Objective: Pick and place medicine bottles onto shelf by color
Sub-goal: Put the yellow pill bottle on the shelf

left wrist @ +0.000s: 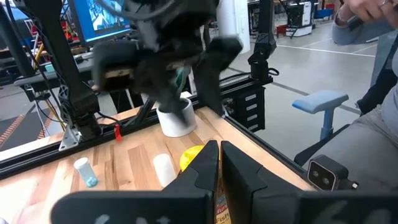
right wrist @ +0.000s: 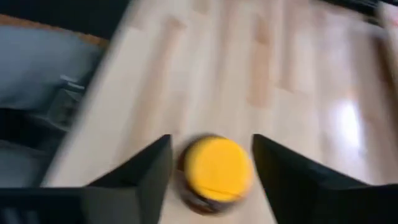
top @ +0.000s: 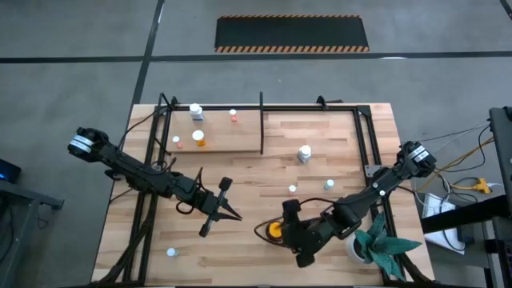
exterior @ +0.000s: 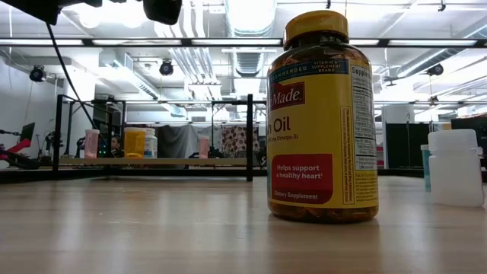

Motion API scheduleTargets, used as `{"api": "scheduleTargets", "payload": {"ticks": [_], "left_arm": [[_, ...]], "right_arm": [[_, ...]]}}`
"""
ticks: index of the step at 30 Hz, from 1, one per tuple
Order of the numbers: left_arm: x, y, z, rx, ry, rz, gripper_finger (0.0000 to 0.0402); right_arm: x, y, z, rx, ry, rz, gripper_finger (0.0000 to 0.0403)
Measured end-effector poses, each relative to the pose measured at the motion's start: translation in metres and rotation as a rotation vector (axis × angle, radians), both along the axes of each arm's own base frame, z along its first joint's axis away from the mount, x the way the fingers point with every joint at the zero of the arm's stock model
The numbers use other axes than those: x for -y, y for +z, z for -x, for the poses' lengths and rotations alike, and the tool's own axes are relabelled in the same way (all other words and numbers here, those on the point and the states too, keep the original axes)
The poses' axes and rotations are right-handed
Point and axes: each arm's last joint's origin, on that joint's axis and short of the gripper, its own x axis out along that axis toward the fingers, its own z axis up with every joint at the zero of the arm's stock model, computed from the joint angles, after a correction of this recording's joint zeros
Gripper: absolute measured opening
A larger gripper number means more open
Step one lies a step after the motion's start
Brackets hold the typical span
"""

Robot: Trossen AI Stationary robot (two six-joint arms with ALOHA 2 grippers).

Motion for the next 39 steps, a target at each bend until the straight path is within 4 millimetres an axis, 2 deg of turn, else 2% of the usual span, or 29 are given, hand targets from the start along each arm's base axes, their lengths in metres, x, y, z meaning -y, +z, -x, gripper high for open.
{"api": "scheduleTargets", "payload": {"ticks": [6,9,12,20,33,39], "left_arm": [[0.0,0.004,0.0,0.039,0.003,0.015,0.0],[-0.001,0.007,0.001,0.059,0.003,0.023,0.0],[-0.002,0.011,0.003,0.073,0.007,0.027,0.0],[-0.004,0.021,0.009,0.11,0.011,0.035,0.0],[-0.007,0.023,0.014,0.126,0.014,0.04,0.0],[-0.01,0.025,0.015,0.139,0.104,0.029,0.0]], "right_arm": [[0.006,-0.012,-0.008,-0.043,-0.072,-0.002,0.0324],[0.005,-0.021,-0.011,-0.08,-0.091,-0.025,0.0352],[0.004,-0.028,-0.014,-0.108,-0.108,-0.05,0.036],[0.005,-0.041,-0.02,-0.14,-0.166,-0.069,0.0323],[0.009,-0.048,-0.021,-0.159,-0.203,-0.079,0.0204],[0.009,-0.046,-0.021,-0.16,-0.172,-0.064,0.0203]]}}
